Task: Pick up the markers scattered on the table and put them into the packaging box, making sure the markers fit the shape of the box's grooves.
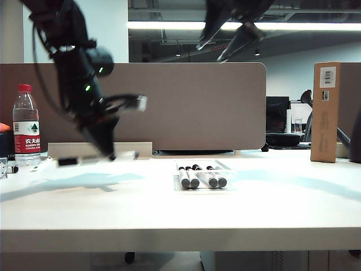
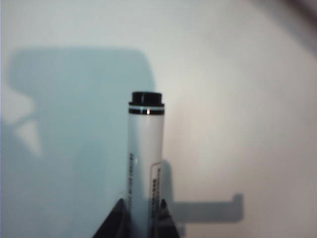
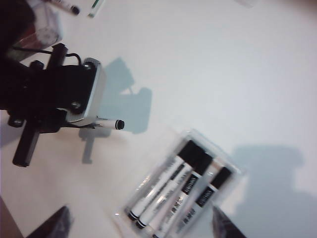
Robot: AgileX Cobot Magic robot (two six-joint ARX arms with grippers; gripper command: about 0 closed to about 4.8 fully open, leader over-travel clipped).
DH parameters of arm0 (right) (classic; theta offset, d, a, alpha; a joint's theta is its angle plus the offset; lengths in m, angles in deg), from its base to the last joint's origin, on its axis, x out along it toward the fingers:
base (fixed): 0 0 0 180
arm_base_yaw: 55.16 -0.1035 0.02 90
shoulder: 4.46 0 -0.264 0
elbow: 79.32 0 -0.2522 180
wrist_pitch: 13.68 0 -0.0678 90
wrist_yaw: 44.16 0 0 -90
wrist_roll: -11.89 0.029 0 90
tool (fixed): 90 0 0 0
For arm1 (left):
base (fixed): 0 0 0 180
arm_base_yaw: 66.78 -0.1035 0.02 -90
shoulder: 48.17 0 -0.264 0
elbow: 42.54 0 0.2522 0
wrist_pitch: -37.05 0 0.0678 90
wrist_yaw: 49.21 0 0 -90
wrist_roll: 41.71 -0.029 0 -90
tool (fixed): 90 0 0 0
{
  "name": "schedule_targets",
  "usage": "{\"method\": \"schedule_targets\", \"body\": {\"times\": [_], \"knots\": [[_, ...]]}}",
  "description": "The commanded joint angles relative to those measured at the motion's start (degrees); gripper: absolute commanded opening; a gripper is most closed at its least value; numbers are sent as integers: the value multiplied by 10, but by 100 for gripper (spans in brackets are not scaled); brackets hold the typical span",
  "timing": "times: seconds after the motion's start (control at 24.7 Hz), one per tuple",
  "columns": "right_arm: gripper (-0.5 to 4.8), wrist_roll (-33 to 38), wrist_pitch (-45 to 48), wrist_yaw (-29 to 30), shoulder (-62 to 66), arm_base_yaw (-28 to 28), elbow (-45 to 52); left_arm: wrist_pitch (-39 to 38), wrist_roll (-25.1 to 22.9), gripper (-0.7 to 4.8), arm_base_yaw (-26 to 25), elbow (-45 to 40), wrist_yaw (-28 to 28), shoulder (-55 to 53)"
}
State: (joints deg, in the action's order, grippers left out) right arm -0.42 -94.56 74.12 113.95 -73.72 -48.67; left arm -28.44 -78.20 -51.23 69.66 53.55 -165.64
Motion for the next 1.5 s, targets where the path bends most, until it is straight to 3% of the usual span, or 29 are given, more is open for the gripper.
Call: {"method": "schedule_targets", "body": {"times": [0.04,0.2,0.45,0.53,0.65,0.69,0.73,0.77,1.05,1.09,1.17,1.3,1.5], "knots": [[367,2,-3,4,-24,29,-3,-5,-69,-5,18,47,-22,3],[367,4,-6,4,-54,71,-3,11,-184,-5,53,111,-9,3],[367,8,-7,26,-76,111,-3,52,-282,-5,104,125,-9,3],[367,8,-11,32,-80,125,-3,88,-282,-5,134,125,-28,-4],[365,9,-14,38,-82,135,-2,154,-187,-6,157,125,-101,-13],[364,10,-14,38,-83,137,-2,175,-144,-6,163,125,-121,-16],[364,10,-13,38,-83,139,-2,189,-68,-5,170,127,-124,-19],[364,10,-13,38,-83,139,-2,189,-5,-6,174,127,-111,-19],[364,14,-12,39,-83,137,-2,192,241,-5,180,127,-40,-19],[364,16,-12,38,-83,137,-2,190,326,-5,179,127,-31,-21],[364,16,-13,38,-83,137,-2,179,413,-5,178,127,19,-24],[364,18,-18,38,-83,137,-2,163,466,-5,179,127,26,-37],[364,19,-21,39,-83,137,-2,161,538,-6,176,127,83,-74]]}}
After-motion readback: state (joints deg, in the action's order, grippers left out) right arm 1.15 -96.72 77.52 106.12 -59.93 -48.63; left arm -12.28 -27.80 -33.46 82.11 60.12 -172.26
